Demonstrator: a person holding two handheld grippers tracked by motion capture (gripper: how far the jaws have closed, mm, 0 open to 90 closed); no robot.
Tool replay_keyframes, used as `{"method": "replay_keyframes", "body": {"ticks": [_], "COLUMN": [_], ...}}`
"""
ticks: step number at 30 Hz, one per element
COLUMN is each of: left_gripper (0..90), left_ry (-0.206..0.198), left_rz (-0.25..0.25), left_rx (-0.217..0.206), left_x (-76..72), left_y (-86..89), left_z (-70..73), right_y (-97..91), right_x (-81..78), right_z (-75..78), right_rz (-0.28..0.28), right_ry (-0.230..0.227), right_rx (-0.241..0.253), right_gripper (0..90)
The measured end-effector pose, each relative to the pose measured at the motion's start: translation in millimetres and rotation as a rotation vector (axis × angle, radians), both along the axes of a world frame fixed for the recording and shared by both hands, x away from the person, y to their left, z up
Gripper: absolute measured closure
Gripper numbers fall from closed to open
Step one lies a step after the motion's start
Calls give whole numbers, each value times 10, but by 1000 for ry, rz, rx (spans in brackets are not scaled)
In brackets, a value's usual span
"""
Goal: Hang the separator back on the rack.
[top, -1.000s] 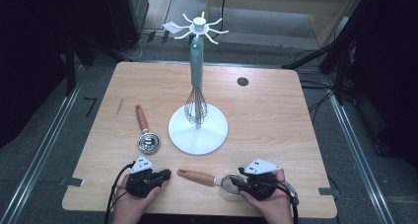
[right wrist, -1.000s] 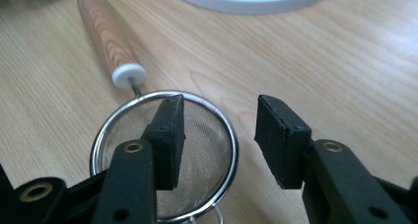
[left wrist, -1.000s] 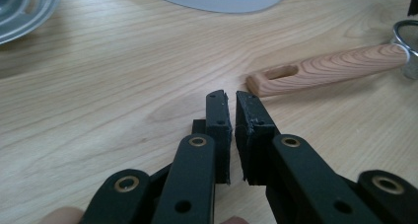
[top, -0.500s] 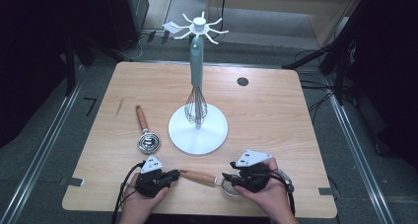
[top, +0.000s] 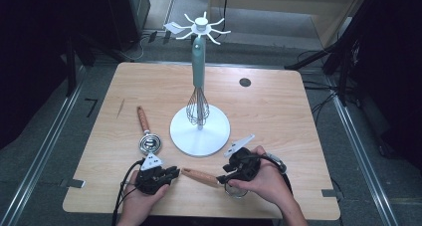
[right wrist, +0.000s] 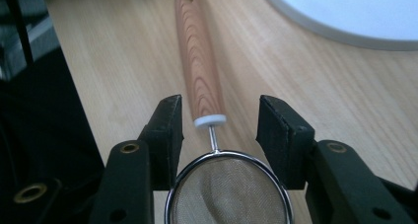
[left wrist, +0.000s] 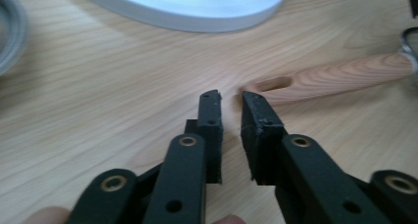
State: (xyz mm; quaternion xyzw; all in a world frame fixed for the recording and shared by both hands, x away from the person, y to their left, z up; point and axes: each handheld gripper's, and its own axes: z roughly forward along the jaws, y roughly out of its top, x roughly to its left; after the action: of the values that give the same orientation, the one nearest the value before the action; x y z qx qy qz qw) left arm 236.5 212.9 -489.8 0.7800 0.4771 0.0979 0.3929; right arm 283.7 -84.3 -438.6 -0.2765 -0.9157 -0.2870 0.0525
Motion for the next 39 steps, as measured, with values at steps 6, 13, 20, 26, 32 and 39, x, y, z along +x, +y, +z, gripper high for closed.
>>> {"method": "replay_keyframes", "body": {"ticks": [6,13,20,26,32,39], "left_gripper": [628,358,306,304,308,271], "left_ry": [-64,-113,-87,-89,-97,-104], "left_rz": [64,218,348,360,359,374], "left_rx": [-39,-50,-34,-6,4,-5], "left_x": [-29,24,70,91,96,101], "left_y": [424,1048,1497,1510,1466,1473], "left_z": [133,237,197,160,144,123], "right_y": [164,280,374,440,451,352], "right_x": [74,152,196,180,144,121], "right_z": [-4,-74,-162,-254,-257,-95], "right_rz": [63,98,99,123,156,116], "right_ry": [56,91,155,187,184,118], "right_rx": [-103,-159,-188,-227,-217,-130], "right_gripper": [534,617,653,687,708,710]}}
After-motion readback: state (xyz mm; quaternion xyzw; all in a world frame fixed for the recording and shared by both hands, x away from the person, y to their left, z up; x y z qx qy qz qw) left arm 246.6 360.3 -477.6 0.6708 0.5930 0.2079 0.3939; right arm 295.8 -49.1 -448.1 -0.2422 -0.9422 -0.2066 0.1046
